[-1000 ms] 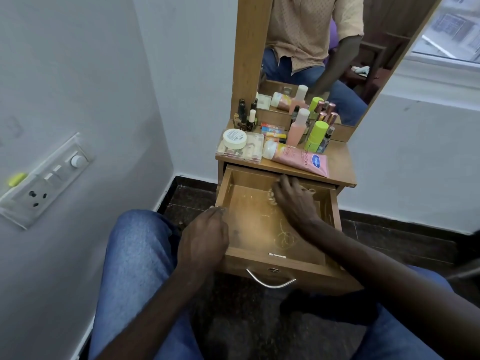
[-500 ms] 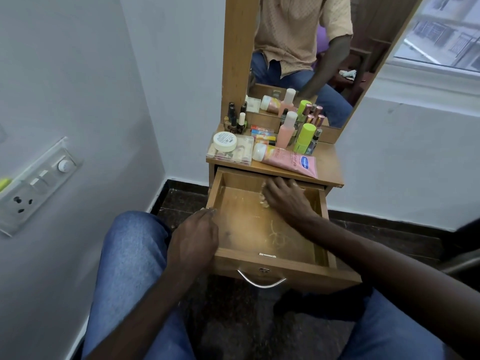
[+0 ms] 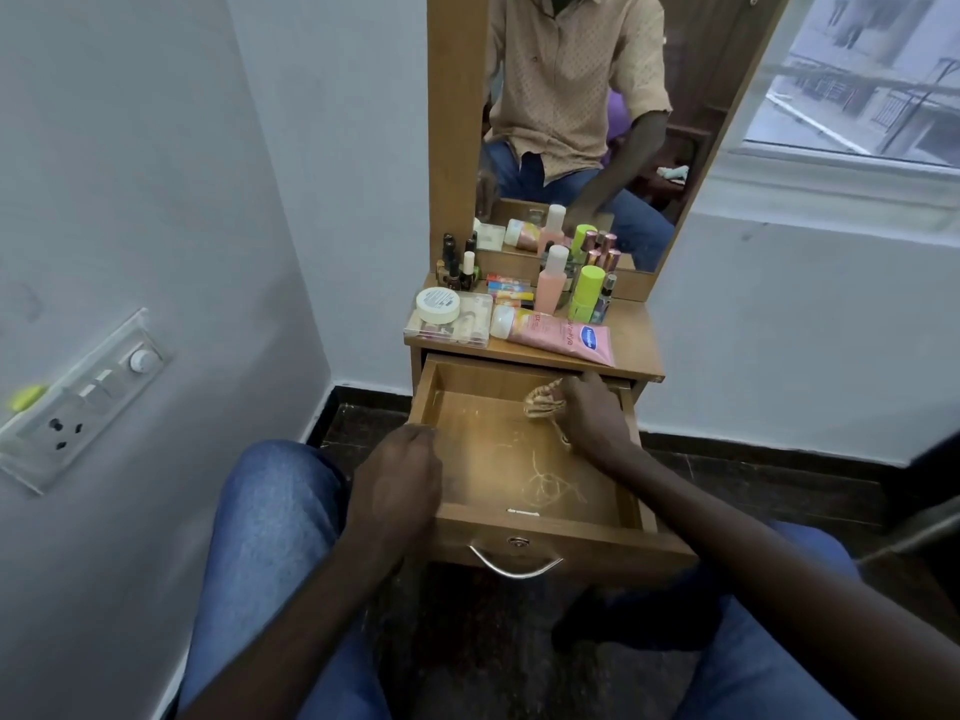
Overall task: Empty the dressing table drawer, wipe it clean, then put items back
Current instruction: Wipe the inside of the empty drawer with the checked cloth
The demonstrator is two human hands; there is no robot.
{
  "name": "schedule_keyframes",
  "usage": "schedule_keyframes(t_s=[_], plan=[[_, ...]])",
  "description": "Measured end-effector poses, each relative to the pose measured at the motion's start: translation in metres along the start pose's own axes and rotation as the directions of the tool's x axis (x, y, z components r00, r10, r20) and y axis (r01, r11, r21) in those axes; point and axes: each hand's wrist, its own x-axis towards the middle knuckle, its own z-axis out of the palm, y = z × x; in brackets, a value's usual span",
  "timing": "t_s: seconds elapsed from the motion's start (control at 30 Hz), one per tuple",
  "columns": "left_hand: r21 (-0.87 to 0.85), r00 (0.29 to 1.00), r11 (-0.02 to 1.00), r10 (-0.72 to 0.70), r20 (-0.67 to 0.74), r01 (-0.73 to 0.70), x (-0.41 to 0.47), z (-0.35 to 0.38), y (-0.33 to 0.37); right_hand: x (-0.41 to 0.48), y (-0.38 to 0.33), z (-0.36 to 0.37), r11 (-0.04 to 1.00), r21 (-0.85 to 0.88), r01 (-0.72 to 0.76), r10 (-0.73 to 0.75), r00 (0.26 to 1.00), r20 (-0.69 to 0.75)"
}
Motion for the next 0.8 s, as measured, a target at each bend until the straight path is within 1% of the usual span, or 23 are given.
schedule_keyframes(t_s=[0.03,0.07,0.1,0.13,0.17,0.2,0.27,0.3,0.37,0.43,0.47,0.53,0.57,0.63,0.67,0.7,0.77,0.8], plan=[[-0.045,1.000,0.999,0.012,0.010,-0.011,0.002,-0.001,0.009,-0.001,-0.003,-0.003,0.989,0.129,-0.065,0.064,0.998,0.010],[-0.100,1.000,0.995,0.024,0.012,-0.022,0.004,-0.002,0.020,-0.002,-0.007,-0.007,0.949,0.277,-0.149,0.139,0.989,0.054],[-0.170,0.999,0.985,0.031,0.017,-0.027,0.009,-0.003,0.033,-0.003,-0.009,-0.010,0.871,0.428,-0.242,0.209,0.970,0.122],[-0.248,0.999,0.969,0.023,0.035,-0.013,0.014,-0.003,0.047,-0.005,-0.011,-0.013,0.761,0.556,-0.335,0.265,0.942,0.204],[-0.352,0.998,0.936,-0.009,0.063,0.030,0.021,-0.001,0.060,-0.008,-0.013,-0.016,0.650,0.643,-0.404,0.293,0.915,0.279],[-0.467,0.990,0.877,-0.054,0.134,0.111,0.028,0.002,0.071,-0.012,-0.015,-0.017,0.568,0.694,-0.441,0.296,0.897,0.328],[-0.640,0.939,0.705,-0.113,0.325,0.306,0.042,0.012,0.089,-0.021,-0.016,-0.016,0.486,0.746,-0.455,0.283,0.890,0.359],[-0.671,0.913,0.641,-0.122,0.390,0.373,0.050,0.023,0.095,-0.024,-0.016,-0.014,0.464,0.763,-0.449,0.279,0.892,0.356],[-0.698,0.877,0.554,-0.139,0.460,0.454,0.065,0.048,0.101,-0.031,-0.012,-0.010,0.443,0.784,-0.435,0.278,0.898,0.341],[-0.696,0.840,0.488,-0.176,0.513,0.527,0.080,0.079,0.102,-0.035,-0.005,-0.006,0.475,0.786,-0.395,0.255,0.917,0.307],[-0.689,0.821,0.460,-0.197,0.536,0.560,0.090,0.102,0.099,-0.037,-0.001,-0.007,0.516,0.776,-0.361,0.231,0.932,0.281],[-0.679,0.788,0.408,-0.234,0.569,0.611,0.105,0.139,0.097,-0.039,0.008,-0.012,0.638,0.713,-0.290,0.170,0.957,0.236],[-0.660,0.773,0.406,-0.268,0.576,0.632,0.109,0.143,0.101,-0.039,0.013,-0.015,0.694,0.670,-0.265,0.145,0.962,0.230],[-0.620,0.764,0.453,-0.301,0.570,0.641,0.106,0.123,0.119,-0.040,0.026,-0.019,0.776,0.584,-0.238,0.156,0.970,0.188],[-0.603,0.780,0.504,-0.301,0.549,0.619,0.104,0.113,0.129,-0.041,0.033,-0.020,0.819,0.520,-0.242,0.211,0.970,0.119],[-0.581,0.796,0.557,-0.301,0.526,0.594,0.105,0.112,0.135,-0.043,0.039,-0.021,0.852,0.455,-0.258,0.284,0.959,0.013],[-0.539,0.822,0.645,-0.275,0.498,0.542,0.106,0.114,0.146,-0.051,0.051,-0.017,0.882,0.359,-0.306,0.391,0.900,-0.193],[-0.512,0.837,0.694,-0.253,0.485,0.506,0.106,0.116,0.152,-0.054,0.055,-0.014,0.883,0.338,-0.325,0.415,0.878,-0.239]])
